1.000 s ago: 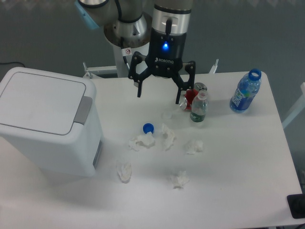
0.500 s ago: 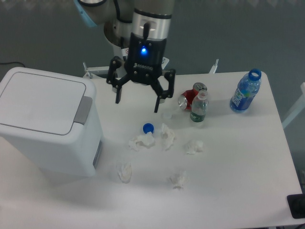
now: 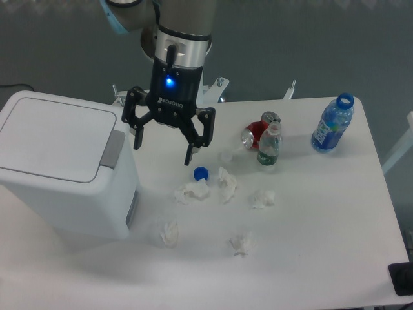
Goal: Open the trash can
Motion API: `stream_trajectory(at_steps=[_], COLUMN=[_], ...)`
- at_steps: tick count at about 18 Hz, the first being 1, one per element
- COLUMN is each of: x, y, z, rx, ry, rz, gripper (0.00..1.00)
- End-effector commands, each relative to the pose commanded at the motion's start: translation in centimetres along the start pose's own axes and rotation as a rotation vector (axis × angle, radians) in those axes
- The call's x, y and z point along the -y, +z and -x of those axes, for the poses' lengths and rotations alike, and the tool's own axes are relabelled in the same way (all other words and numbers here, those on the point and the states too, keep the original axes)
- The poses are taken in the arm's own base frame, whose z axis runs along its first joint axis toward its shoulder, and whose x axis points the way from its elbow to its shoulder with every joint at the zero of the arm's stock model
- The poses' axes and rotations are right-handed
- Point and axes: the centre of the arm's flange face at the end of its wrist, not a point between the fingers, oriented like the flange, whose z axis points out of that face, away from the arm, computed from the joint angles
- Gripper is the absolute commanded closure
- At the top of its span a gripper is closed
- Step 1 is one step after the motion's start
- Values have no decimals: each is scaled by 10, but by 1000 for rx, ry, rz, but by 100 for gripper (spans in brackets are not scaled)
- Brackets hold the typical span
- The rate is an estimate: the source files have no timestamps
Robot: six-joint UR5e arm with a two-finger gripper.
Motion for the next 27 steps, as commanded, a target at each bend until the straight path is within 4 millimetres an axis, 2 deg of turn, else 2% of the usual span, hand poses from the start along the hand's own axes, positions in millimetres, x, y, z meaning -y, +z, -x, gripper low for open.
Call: stream_trajectory(at_steps=[12, 27], x=[1, -1], y=[15, 22], z=[-18, -23], rx=[-35, -46], ry=[17, 25], rz=[16, 26], gripper=[0, 0])
